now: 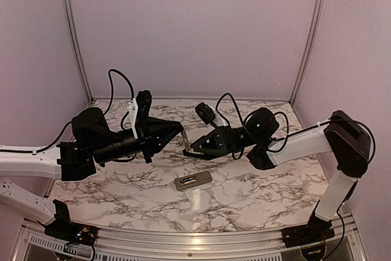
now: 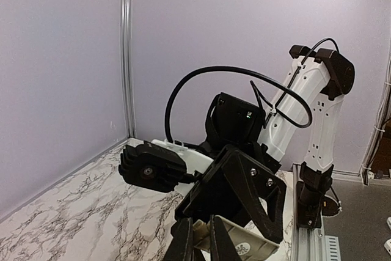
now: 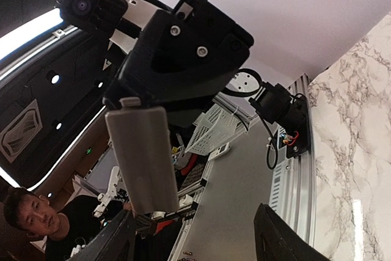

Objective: Load the batteries into the remote control
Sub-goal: Pass from the left arm to the right

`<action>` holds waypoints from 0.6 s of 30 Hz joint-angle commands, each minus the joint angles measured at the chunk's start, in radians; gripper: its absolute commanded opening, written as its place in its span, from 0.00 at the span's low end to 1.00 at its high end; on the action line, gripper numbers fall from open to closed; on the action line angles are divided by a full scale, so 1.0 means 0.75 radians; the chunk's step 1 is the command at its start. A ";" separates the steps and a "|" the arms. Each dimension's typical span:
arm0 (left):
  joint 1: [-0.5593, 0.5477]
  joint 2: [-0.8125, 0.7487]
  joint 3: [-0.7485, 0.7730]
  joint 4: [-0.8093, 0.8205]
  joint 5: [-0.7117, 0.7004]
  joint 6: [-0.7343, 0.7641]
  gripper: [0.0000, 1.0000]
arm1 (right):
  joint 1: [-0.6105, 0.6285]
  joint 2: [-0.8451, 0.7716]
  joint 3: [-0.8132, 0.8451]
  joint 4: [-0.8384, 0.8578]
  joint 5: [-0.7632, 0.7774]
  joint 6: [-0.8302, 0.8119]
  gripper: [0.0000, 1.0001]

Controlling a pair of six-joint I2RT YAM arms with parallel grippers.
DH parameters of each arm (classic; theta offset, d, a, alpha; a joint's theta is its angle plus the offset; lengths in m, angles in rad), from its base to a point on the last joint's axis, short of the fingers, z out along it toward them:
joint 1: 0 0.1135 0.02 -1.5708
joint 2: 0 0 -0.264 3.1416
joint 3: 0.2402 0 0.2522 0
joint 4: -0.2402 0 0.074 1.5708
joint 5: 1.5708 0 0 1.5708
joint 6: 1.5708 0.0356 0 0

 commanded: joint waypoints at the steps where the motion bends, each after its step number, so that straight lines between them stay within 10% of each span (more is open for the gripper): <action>1: -0.007 -0.025 0.000 -0.037 -0.033 0.052 0.08 | 0.013 -0.106 0.045 0.050 -0.012 -0.207 0.65; 18: -0.043 0.019 0.017 0.012 0.012 0.058 0.08 | 0.054 -0.133 0.121 -0.323 0.035 -0.438 0.67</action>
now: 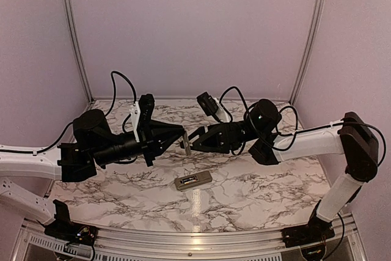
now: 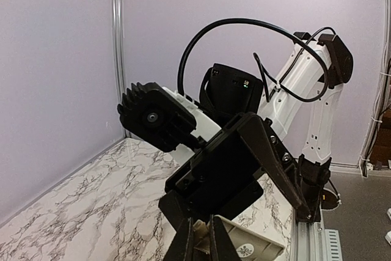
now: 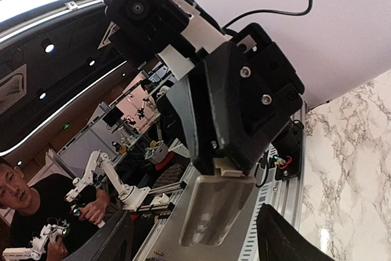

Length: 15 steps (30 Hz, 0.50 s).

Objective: Load the batteries into the remote control
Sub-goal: Pass from the left arm to the right

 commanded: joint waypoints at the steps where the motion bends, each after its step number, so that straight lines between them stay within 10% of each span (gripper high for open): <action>1: -0.018 0.013 0.017 0.021 0.013 0.015 0.08 | 0.015 -0.007 0.050 -0.147 0.027 -0.113 0.67; 15: -0.045 0.038 0.027 0.002 -0.049 0.082 0.09 | 0.024 0.002 0.061 -0.067 -0.002 -0.040 0.44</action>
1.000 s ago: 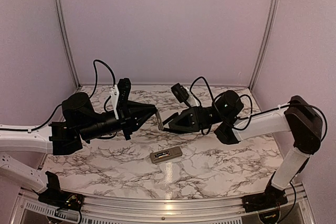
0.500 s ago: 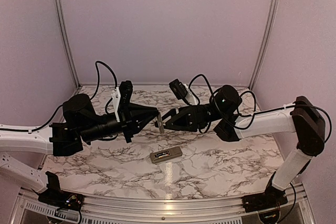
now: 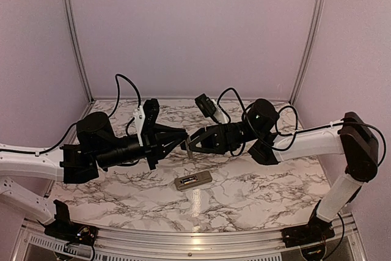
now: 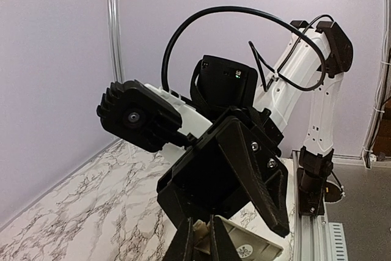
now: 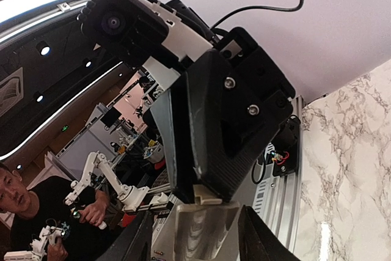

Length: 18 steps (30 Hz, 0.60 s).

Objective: Load the batteries into the remote control
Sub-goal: Pass from the left arm to the right

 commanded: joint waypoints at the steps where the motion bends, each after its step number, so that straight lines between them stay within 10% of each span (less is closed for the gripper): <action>1: -0.013 0.012 0.027 0.001 -0.034 0.043 0.09 | 0.017 0.003 0.056 0.040 -0.016 0.023 0.42; 10: -0.014 -0.016 0.012 -0.003 -0.072 0.061 0.09 | 0.017 0.002 0.062 0.033 -0.030 0.017 0.31; 18: -0.015 -0.042 -0.001 0.006 -0.092 0.075 0.09 | 0.017 0.014 0.058 -0.001 -0.035 0.003 0.42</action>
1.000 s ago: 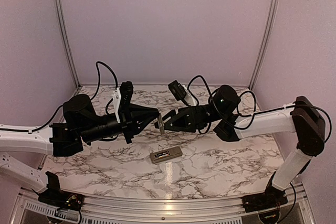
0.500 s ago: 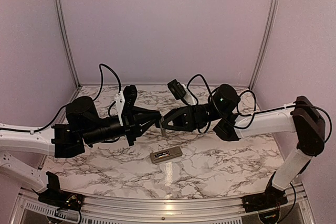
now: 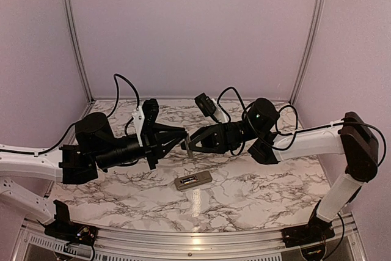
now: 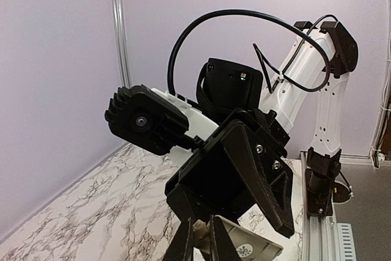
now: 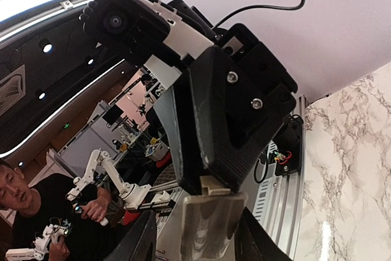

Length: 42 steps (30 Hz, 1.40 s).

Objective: Load the batteries into the remote control
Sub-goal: Pass from the left arm to the right, then pass from the right arm to the left

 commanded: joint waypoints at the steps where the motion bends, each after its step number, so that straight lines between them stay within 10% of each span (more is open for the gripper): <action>1: 0.001 -0.039 -0.004 0.006 -0.040 0.025 0.09 | 0.018 0.014 0.044 -0.018 -0.017 -0.023 0.41; 19: -0.001 -0.051 -0.008 -0.021 -0.052 0.017 0.21 | 0.023 -0.004 0.073 -0.163 -0.025 -0.139 0.22; 25: 0.001 -0.149 -0.003 -0.112 -0.144 -0.079 0.60 | 0.022 -0.066 0.166 -0.699 0.084 -0.549 0.19; 33: 0.045 -0.280 0.055 -0.530 -0.190 -0.314 0.81 | 0.024 -0.147 0.357 -1.578 0.587 -1.292 0.18; 42: 0.172 -0.232 0.128 -0.739 -0.042 -0.630 0.68 | 0.080 -0.207 0.372 -1.825 1.036 -1.616 0.18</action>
